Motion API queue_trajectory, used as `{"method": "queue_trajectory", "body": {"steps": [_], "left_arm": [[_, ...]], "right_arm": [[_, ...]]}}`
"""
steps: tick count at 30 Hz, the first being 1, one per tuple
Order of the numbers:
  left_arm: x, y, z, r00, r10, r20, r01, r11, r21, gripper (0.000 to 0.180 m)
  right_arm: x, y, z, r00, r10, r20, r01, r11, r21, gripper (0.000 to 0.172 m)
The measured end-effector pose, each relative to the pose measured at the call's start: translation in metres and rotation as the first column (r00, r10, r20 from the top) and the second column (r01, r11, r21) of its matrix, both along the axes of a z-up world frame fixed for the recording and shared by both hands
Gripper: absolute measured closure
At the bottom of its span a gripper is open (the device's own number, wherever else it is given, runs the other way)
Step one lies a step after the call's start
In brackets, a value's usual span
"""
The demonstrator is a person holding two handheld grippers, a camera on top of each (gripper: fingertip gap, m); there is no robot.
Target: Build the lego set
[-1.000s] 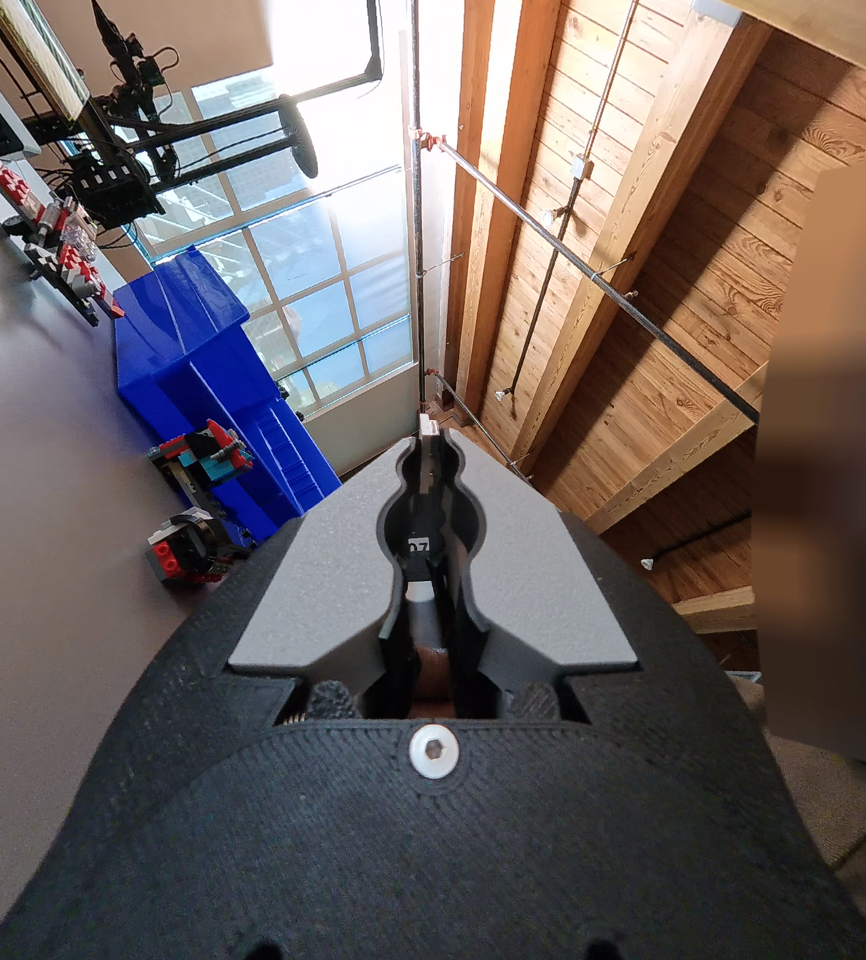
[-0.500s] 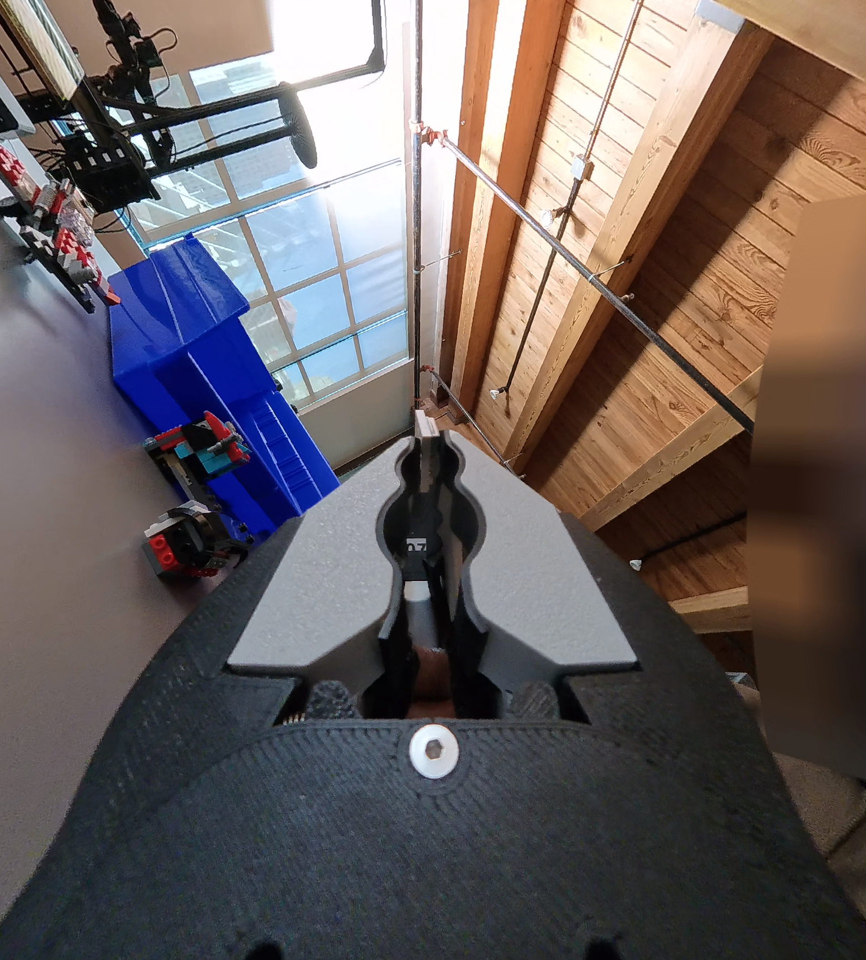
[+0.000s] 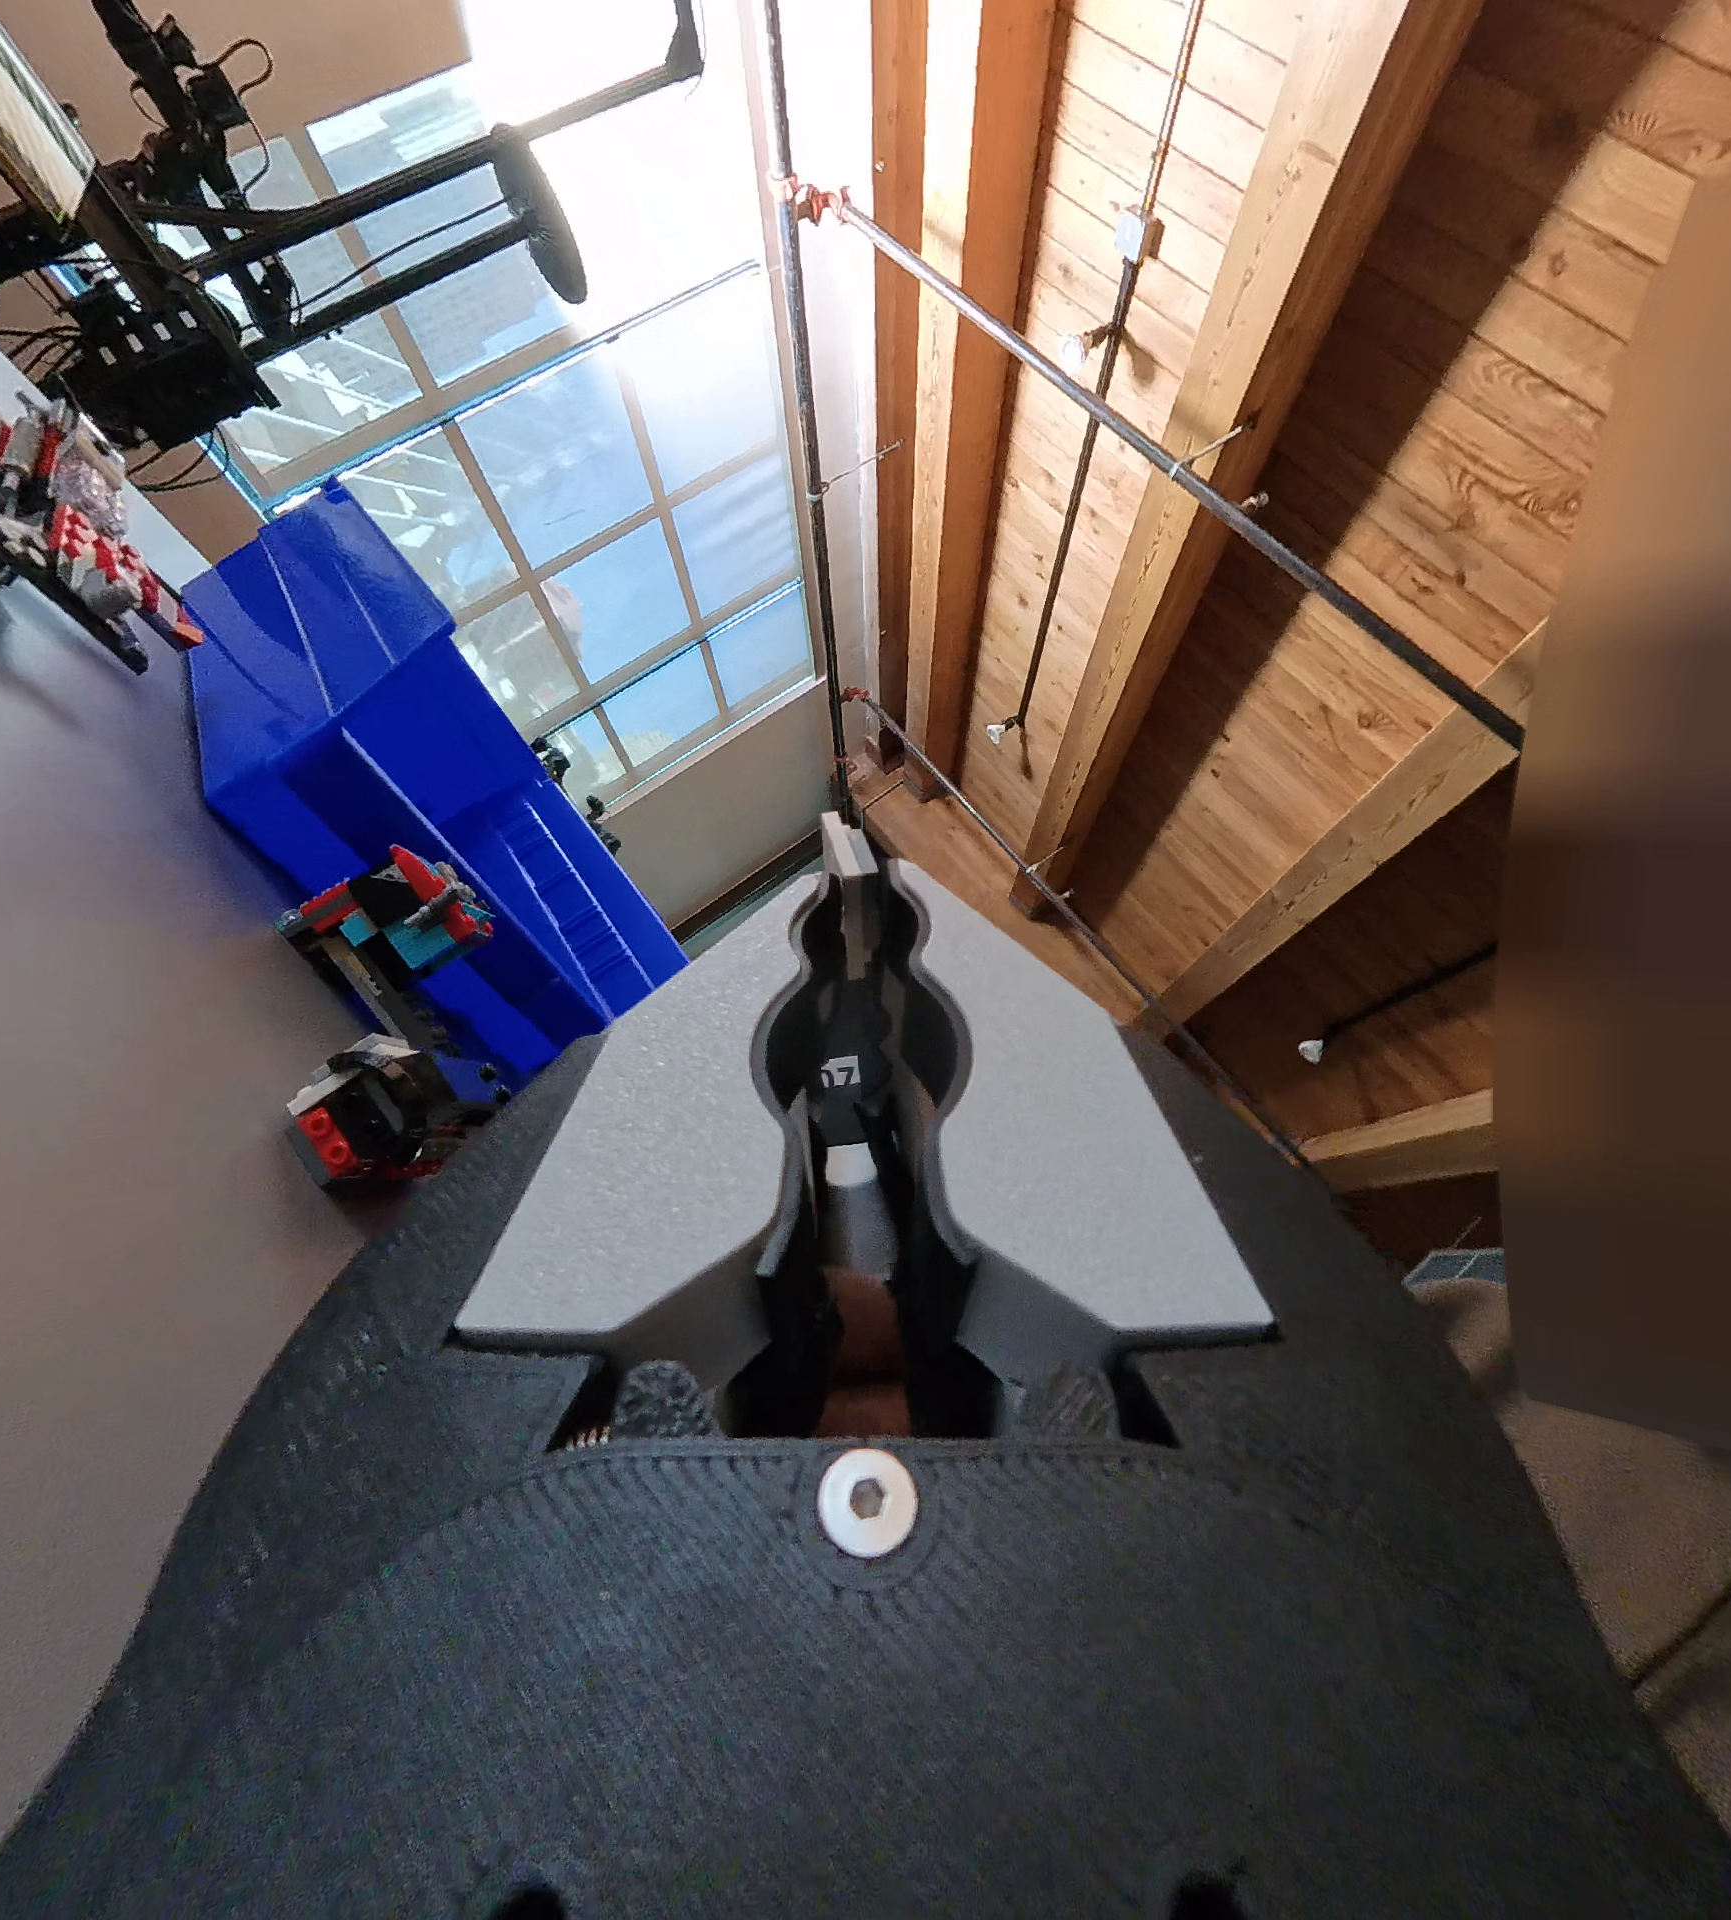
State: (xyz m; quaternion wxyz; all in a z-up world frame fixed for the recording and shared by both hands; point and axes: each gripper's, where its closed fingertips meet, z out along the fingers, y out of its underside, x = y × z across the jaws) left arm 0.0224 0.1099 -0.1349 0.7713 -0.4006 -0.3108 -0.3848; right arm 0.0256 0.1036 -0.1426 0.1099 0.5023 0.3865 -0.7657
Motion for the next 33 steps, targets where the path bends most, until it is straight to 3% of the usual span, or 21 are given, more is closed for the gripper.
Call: {"method": "queue_trajectory", "body": {"steps": [8,33], "left_arm": [[0.0056,-0.0010,0.0072,0.989,-0.028,-0.142,0.023,0.999,-0.036,0.172],[0.0088,-0.0011,0.0089,0.981,-0.074,-0.179,0.066,0.997,-0.049,0.170]], "right_arm": [[0.0040,-0.0005,0.0075,0.999,0.022,-0.023,-0.022,1.000,-0.013,0.165],[0.0047,-0.0009,0.0089,0.998,0.002,-0.057,0.001,0.998,0.058,0.166]]}}
